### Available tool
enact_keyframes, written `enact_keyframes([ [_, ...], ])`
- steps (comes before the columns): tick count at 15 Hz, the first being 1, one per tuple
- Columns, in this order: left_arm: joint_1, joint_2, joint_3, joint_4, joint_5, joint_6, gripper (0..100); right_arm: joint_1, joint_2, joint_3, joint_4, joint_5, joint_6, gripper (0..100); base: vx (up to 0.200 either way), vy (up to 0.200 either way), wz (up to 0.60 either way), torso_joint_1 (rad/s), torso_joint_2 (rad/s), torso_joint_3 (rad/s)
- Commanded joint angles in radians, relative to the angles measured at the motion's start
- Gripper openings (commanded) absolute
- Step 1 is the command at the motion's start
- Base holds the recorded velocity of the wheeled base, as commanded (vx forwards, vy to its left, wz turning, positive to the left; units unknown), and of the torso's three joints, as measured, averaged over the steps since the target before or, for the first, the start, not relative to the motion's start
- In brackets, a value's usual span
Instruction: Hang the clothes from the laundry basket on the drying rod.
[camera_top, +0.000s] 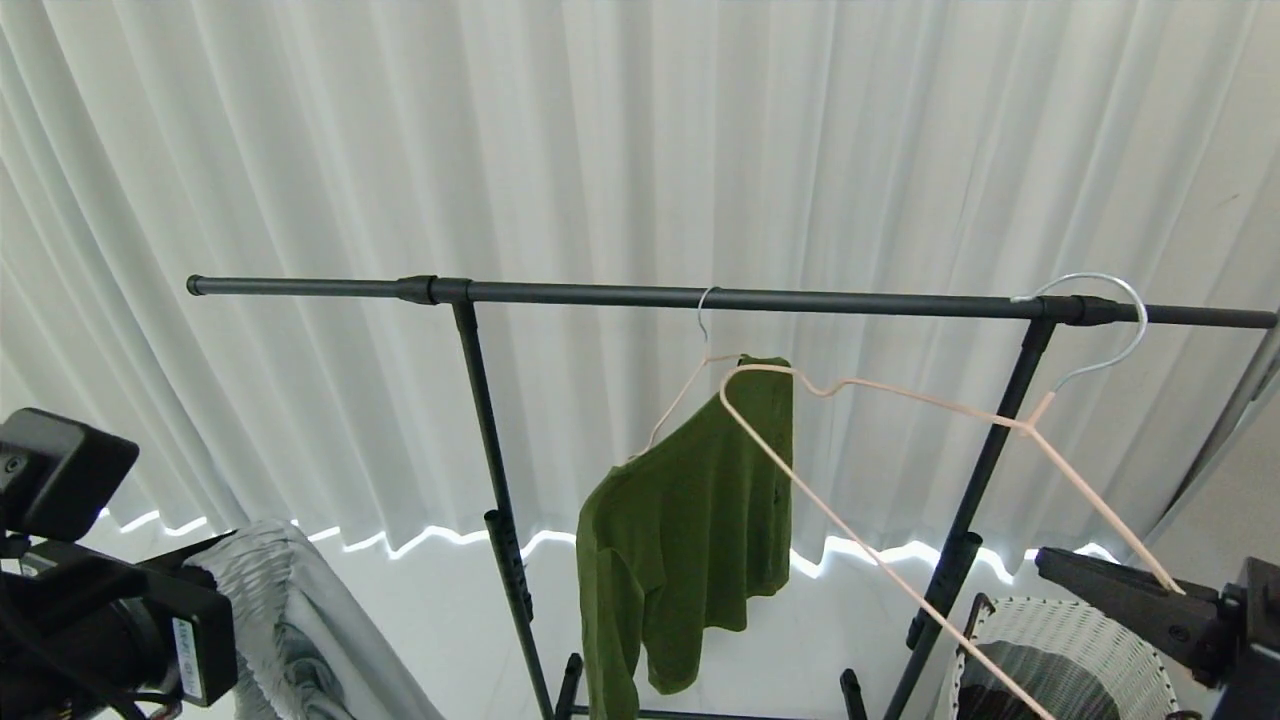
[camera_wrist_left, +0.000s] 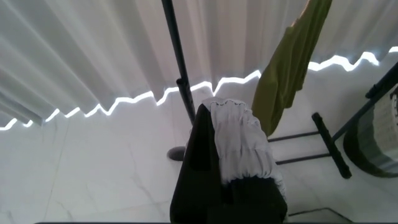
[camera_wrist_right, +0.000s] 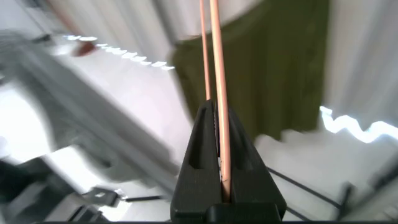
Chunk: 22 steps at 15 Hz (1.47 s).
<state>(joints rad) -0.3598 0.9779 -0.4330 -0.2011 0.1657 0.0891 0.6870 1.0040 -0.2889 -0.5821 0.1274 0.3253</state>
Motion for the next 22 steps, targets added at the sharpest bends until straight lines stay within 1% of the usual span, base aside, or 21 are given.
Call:
enact_keyframes([
  [1, -0.001, 0.025, -0.059, 0.002, 0.0, 0.0, 0, 0.028, -0.005, -0.001, -0.024, 0.046, 0.001, 0, 0.0, 0.0, 0.0, 0.0, 0.0, 0.0],
  [2, -0.002, 0.085, -0.112, 0.002, 0.003, 0.003, 0, 0.028, -0.01, 0.001, -0.031, 0.15, -0.008, 0, 0.0, 0.0, 0.0, 0.0, 0.0, 0.0],
  [3, -0.004, 0.13, -0.142, 0.002, 0.011, 0.004, 0, 0.039, -0.004, 0.002, -0.033, 0.175, -0.011, 0, 0.0, 0.0, 0.0, 0.0, 0.0, 0.0],
  [4, -0.004, 0.176, -0.178, 0.003, 0.037, 0.003, 0, 0.077, 0.004, 0.002, -0.039, 0.175, -0.012, 0, 0.0, 0.0, 0.0, 0.0, 0.0, 0.0],
  [6, -0.007, 0.245, -0.248, 0.003, 0.115, -0.005, 0, 0.161, 0.036, -0.004, -0.061, 0.176, -0.011, 0, 0.0, 0.0, 0.0, 0.0, 0.0, 0.0],
  [7, -0.015, 0.254, -0.274, 0.005, 0.121, -0.005, 0, 0.209, 0.07, -0.015, -0.076, 0.176, -0.012, 0, 0.0, 0.0, 0.0, 0.0, 0.0, 0.0],
  [9, -0.036, 0.257, -0.334, 0.008, 0.124, -0.003, 0, 0.267, 0.162, -0.053, -0.117, 0.175, -0.026, 0, 0.0, 0.0, 0.0, 0.0, 0.0, 0.0],
  [11, -0.059, 0.285, -0.38, 0.028, 0.135, -0.005, 0, 0.281, 0.258, -0.102, -0.147, 0.172, -0.065, 0, 0.0, 0.0, 0.0, 0.0, 0.0, 0.0],
  [13, -0.059, 0.351, -0.423, 0.029, 0.184, -0.005, 0, 0.296, 0.324, -0.128, -0.185, 0.17, -0.06, 0, 0.0, 0.0, 0.0, 0.0, 0.0, 0.0],
  [14, -0.059, 0.406, -0.471, 0.029, 0.222, -0.019, 0, 0.307, 0.386, -0.15, -0.222, 0.17, -0.058, 0, 0.0, 0.0, 0.0, 0.0, 0.0, 0.0],
  [16, -0.061, 0.463, -0.526, 0.029, 0.242, -0.026, 0, 0.31, 0.464, -0.18, -0.268, 0.169, -0.057, 0, 0.0, 0.0, 0.0, 0.0, 0.0, 0.0],
  [18, -0.061, 0.486, -0.535, 0.029, 0.25, -0.028, 0, 0.309, 0.513, -0.205, -0.282, 0.167, -0.055, 0, 0.0, 0.0, 0.0, 0.0, 0.0, 0.0],
  [21, -0.059, 0.515, -0.546, 0.029, 0.317, -0.049, 0, 0.304, 0.545, -0.259, -0.283, 0.136, -0.054, 0, 0.0, 0.0, 0.0, 0.0, 0.0, 0.0],
  [22, -0.057, 0.515, -0.552, 0.029, 0.321, -0.051, 0, 0.304, 0.548, -0.265, -0.283, 0.135, -0.042, 0, 0.0, 0.0, 0.0, 0.0, 0.0, 0.0],
])
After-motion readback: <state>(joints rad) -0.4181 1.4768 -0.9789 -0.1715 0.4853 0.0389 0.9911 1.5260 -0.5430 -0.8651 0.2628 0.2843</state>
